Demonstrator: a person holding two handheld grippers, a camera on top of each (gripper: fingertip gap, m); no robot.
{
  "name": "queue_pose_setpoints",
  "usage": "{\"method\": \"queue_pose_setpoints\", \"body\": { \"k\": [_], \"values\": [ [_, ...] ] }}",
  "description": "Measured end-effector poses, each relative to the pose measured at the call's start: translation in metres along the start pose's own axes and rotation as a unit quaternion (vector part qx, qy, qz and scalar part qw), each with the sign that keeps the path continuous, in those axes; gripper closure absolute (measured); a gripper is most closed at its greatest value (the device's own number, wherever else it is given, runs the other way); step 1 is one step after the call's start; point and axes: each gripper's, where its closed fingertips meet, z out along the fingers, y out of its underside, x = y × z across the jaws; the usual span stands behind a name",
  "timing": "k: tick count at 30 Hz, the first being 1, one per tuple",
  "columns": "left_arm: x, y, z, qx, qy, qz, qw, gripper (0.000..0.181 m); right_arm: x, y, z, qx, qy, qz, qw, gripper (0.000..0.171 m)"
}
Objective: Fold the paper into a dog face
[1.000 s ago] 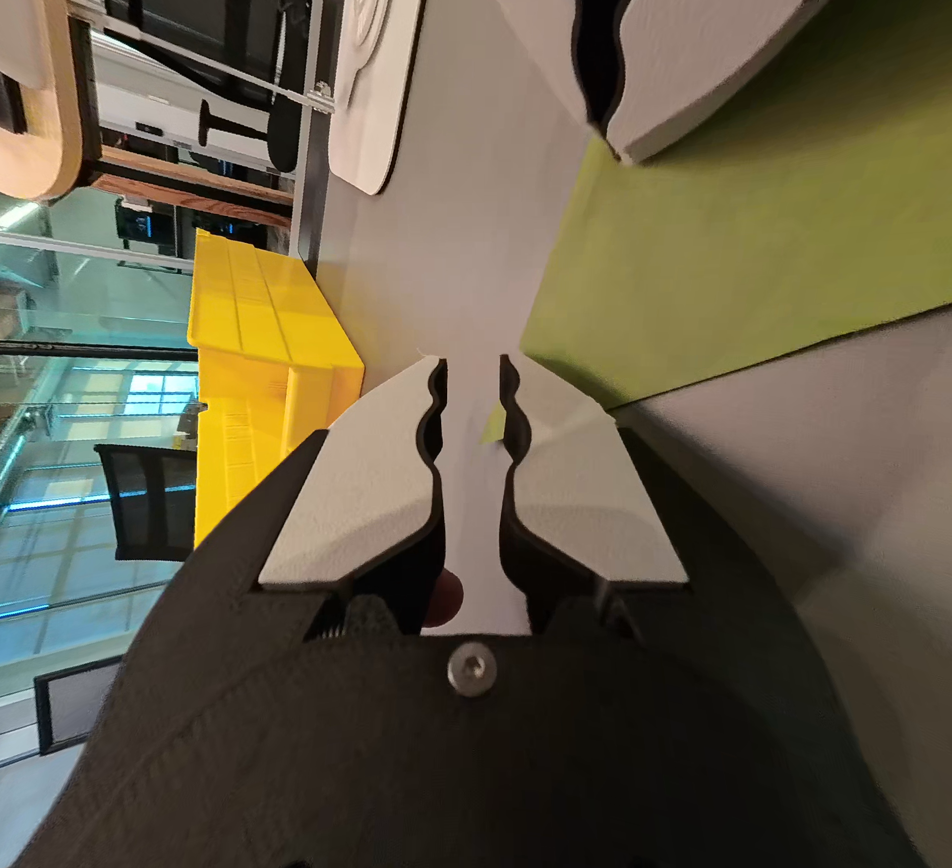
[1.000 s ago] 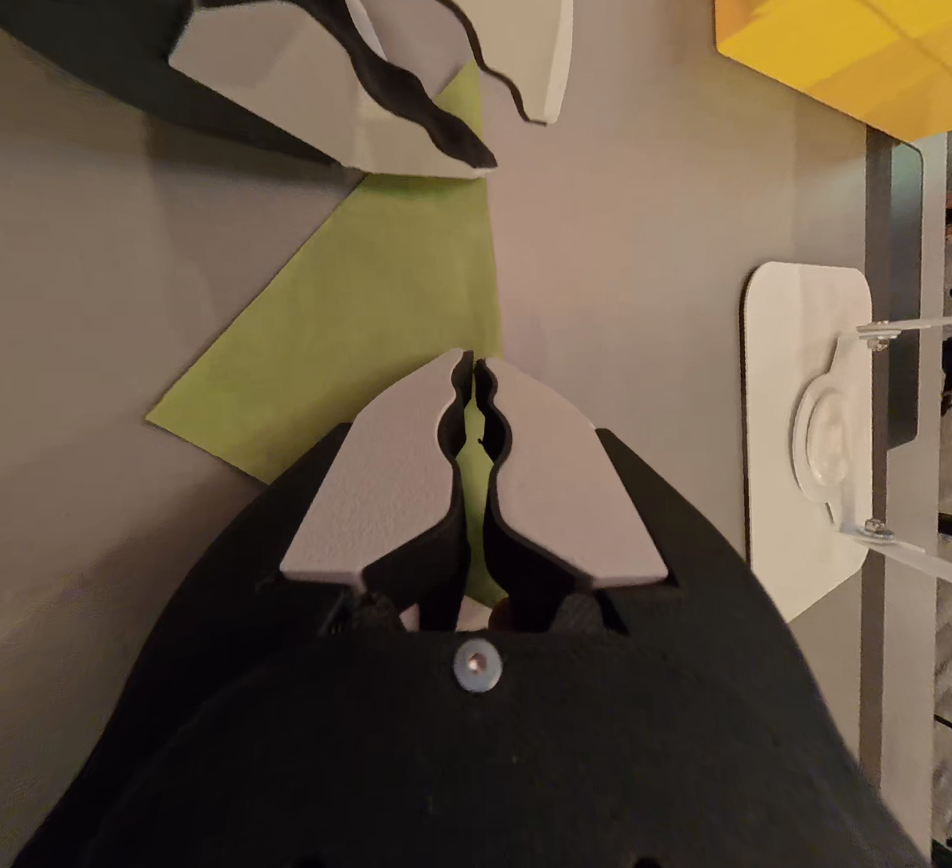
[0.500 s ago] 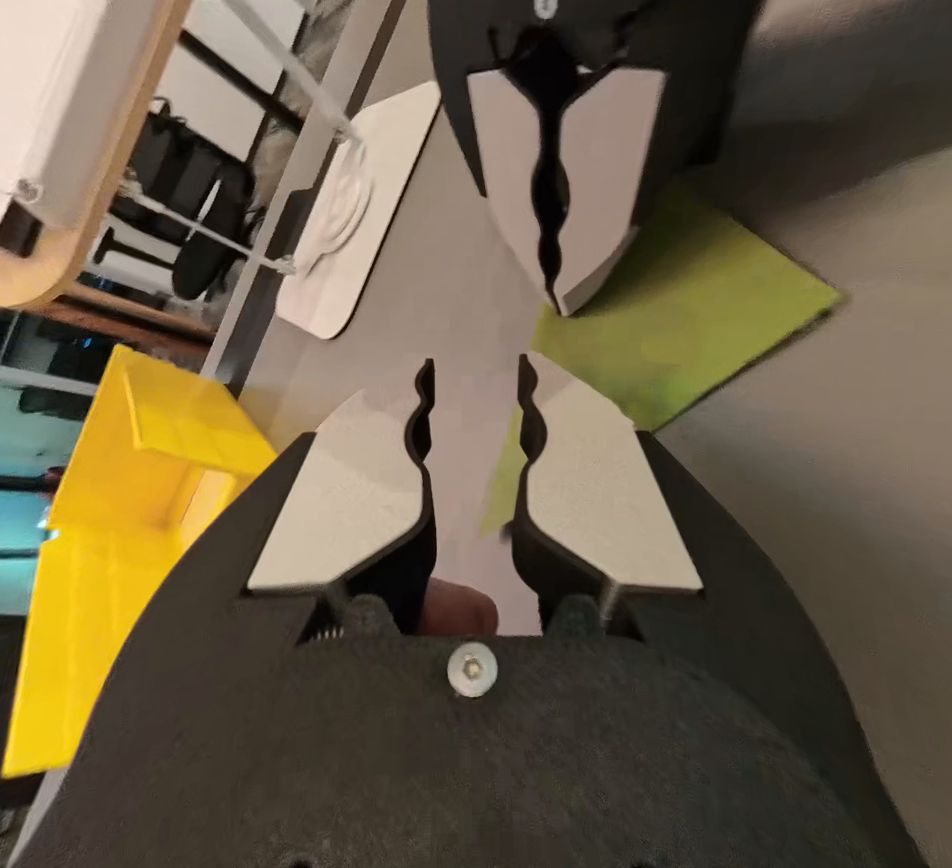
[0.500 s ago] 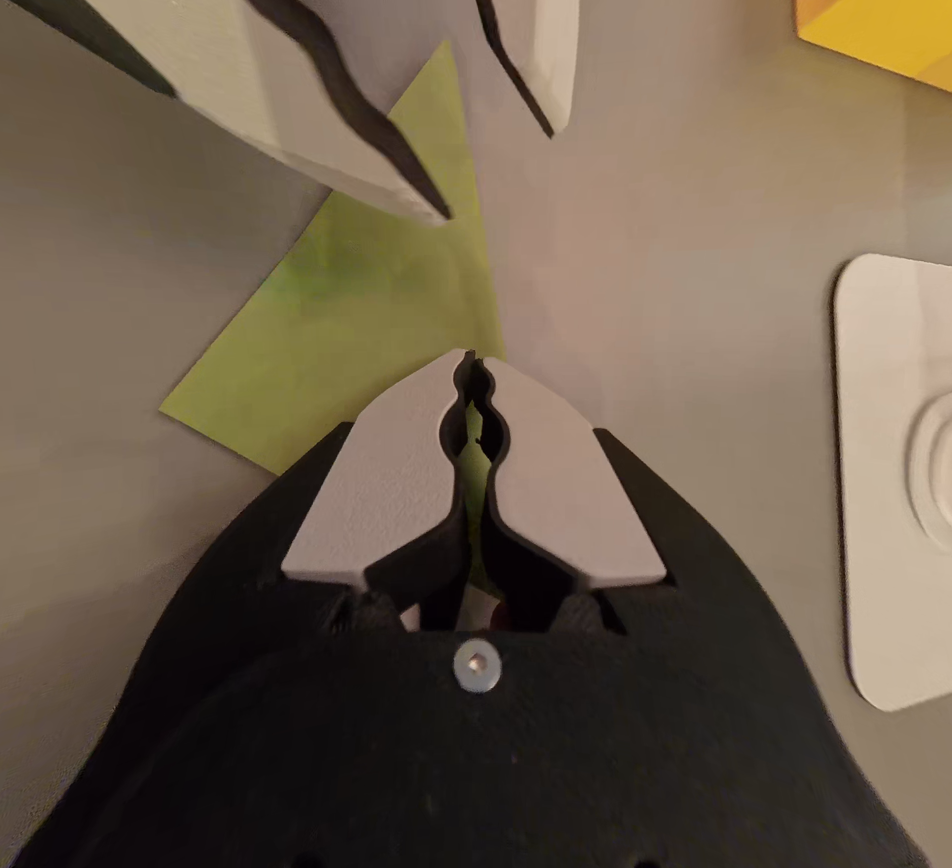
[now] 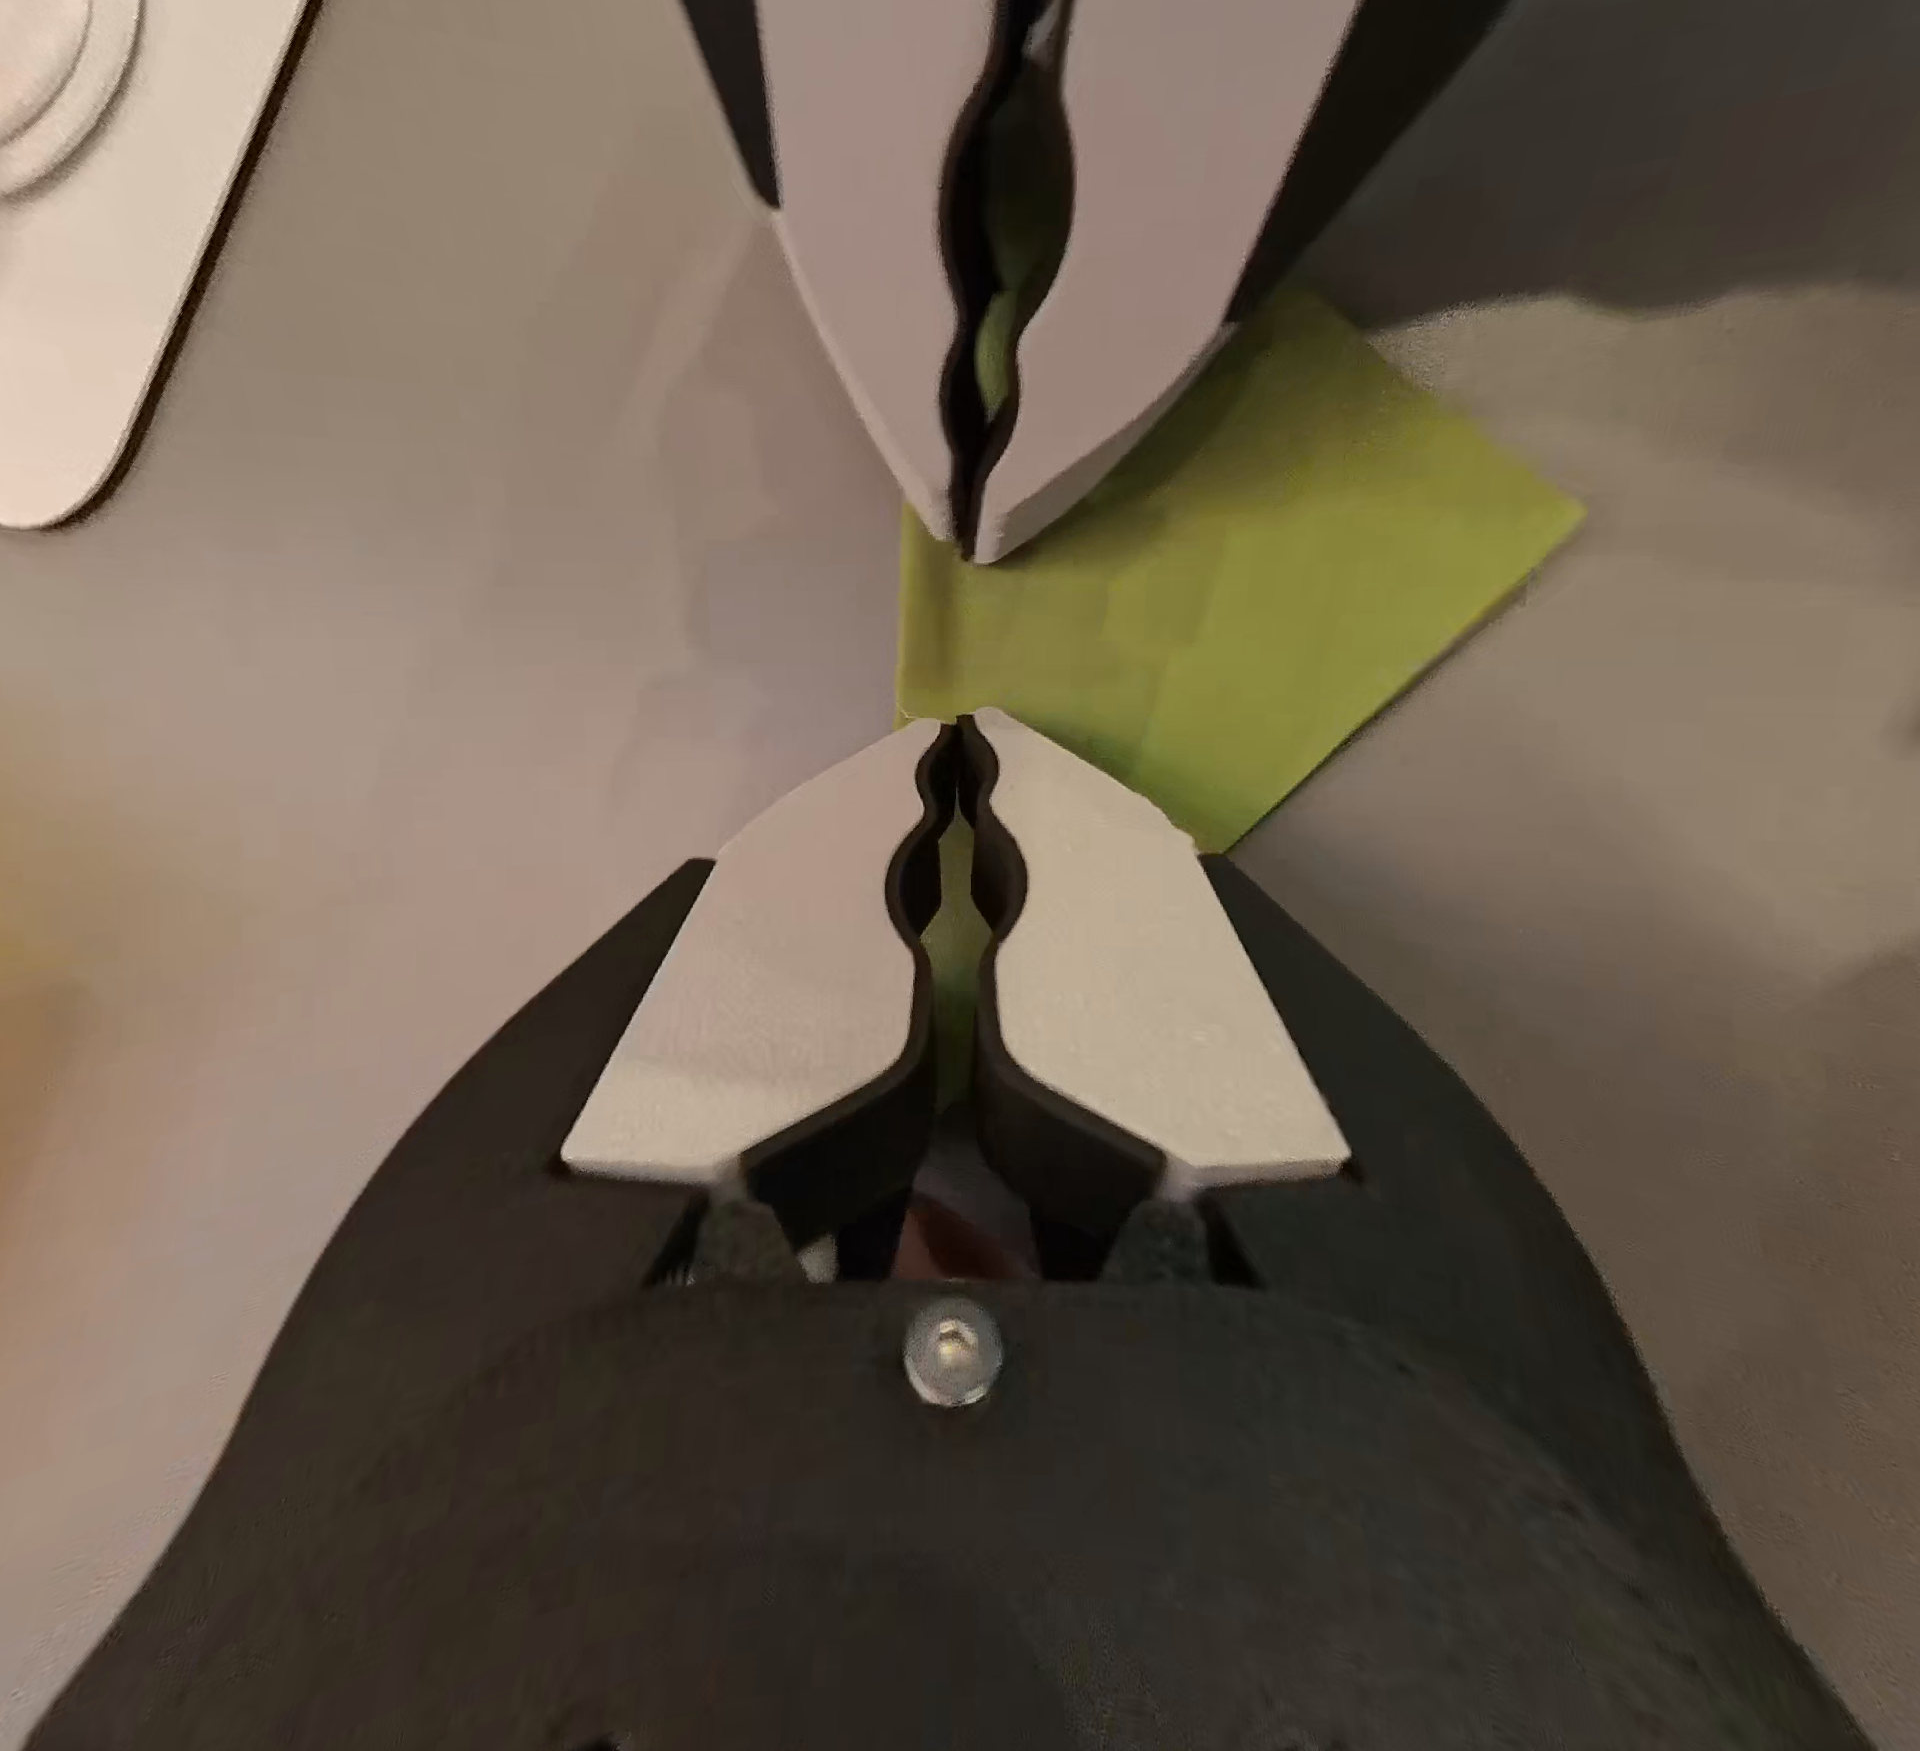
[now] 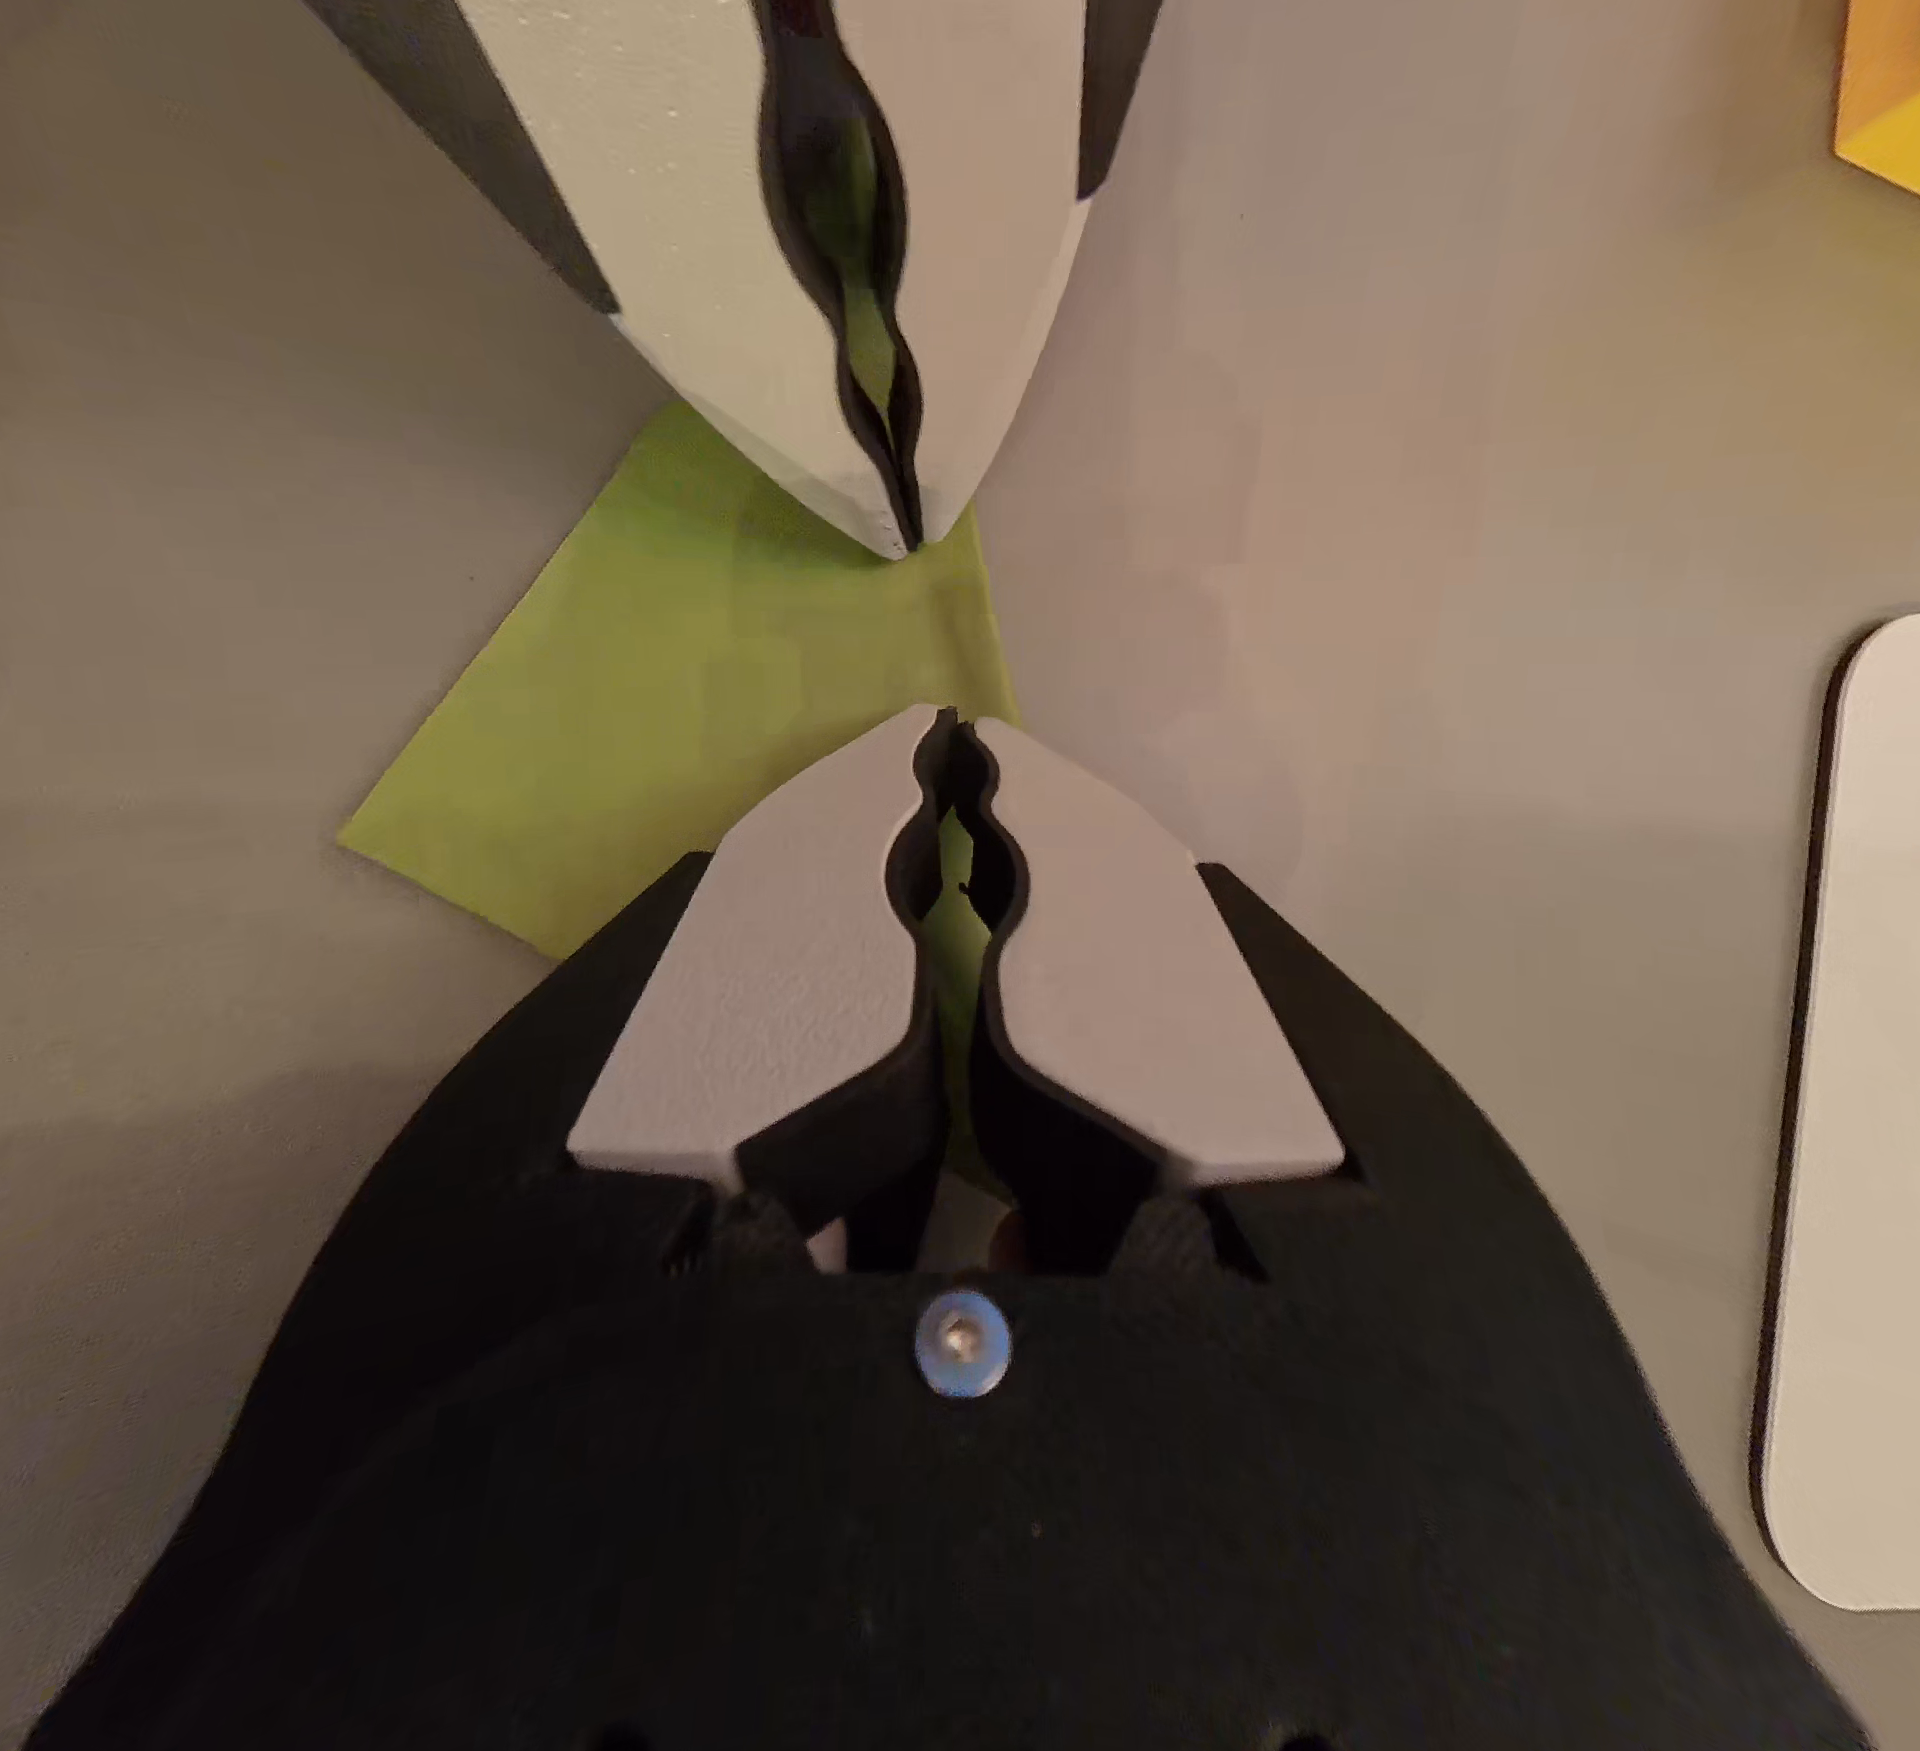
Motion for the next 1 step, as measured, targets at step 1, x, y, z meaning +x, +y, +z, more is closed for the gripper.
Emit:
{"method": "queue_pose_setpoints", "body": {
  "k": [1],
  "values": [
    [-0.0014,0.0005,0.0001,0.001,0.000,-0.006,1.000,0.181,-0.0002,0.0001,-0.0001,0.000,0.000,0.002,1.000,0.171]
  ]
}}
